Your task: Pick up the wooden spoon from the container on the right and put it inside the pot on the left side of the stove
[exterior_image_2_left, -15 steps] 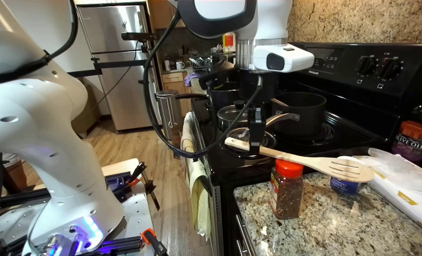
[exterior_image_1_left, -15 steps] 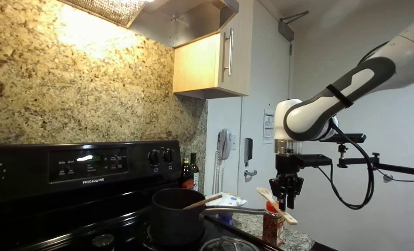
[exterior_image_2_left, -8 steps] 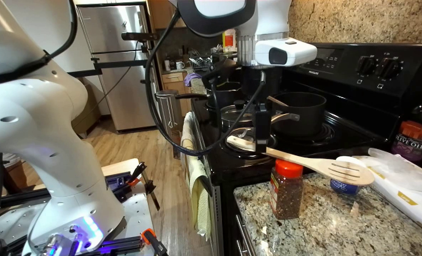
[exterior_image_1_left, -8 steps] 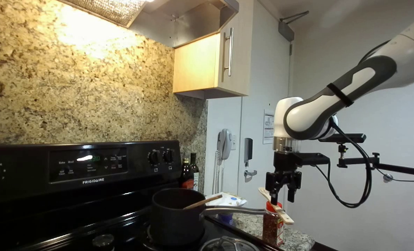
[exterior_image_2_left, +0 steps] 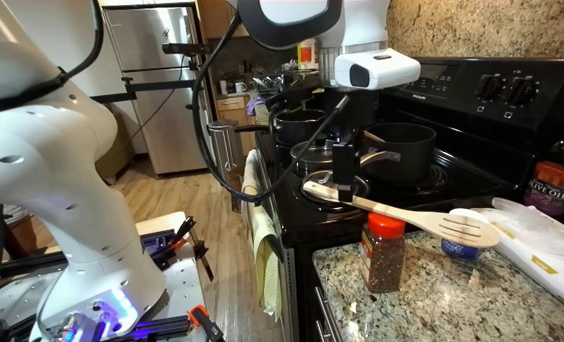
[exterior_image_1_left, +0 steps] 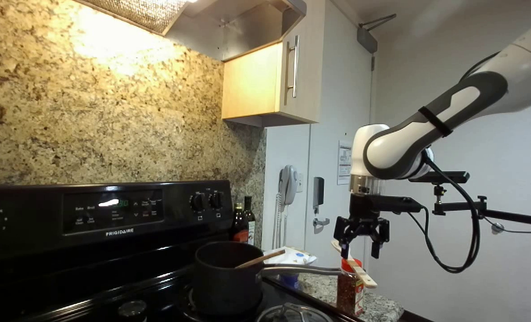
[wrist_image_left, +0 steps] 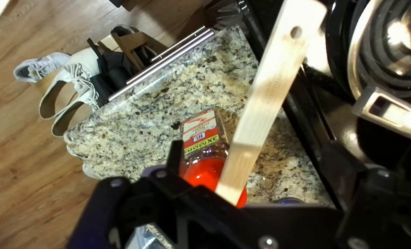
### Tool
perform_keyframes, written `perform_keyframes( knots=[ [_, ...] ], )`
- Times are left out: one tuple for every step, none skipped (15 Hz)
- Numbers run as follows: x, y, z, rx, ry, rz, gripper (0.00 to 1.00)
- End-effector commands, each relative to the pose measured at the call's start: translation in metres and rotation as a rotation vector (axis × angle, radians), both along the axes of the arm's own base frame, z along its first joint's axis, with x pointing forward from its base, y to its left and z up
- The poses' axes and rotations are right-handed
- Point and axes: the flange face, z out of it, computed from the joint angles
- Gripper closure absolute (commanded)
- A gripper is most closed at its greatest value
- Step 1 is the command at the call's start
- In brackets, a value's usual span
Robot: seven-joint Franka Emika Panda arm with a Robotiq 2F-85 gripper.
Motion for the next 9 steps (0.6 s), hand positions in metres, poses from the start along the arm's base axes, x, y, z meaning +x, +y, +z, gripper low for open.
perform_keyframes(
  knots=[
    [0.001,0.0,0.002,0.003,-0.013,-0.008,0.0],
    [0.003,0.0,0.003,0.004,-0.031,-0.012,0.0],
    [0.004,0.0,0.003,0.005,-0.037,-0.014,0.0],
    [0.004,0.001,0.004,0.007,-0.039,-0.016,0.0],
    [0.007,-0.001,0.002,-0.012,0.0,-0.075,0.0],
    [0.007,-0.002,-0.002,-0.027,0.045,-0.136,0.0],
    [0.006,-0.001,-0.004,-0.024,0.073,-0.172,0.0],
    [0.004,0.0,-0.007,-0.038,0.103,-0.221,0.0],
    [0.003,0.001,-0.009,-0.037,0.133,-0.265,0.0]
  ],
)
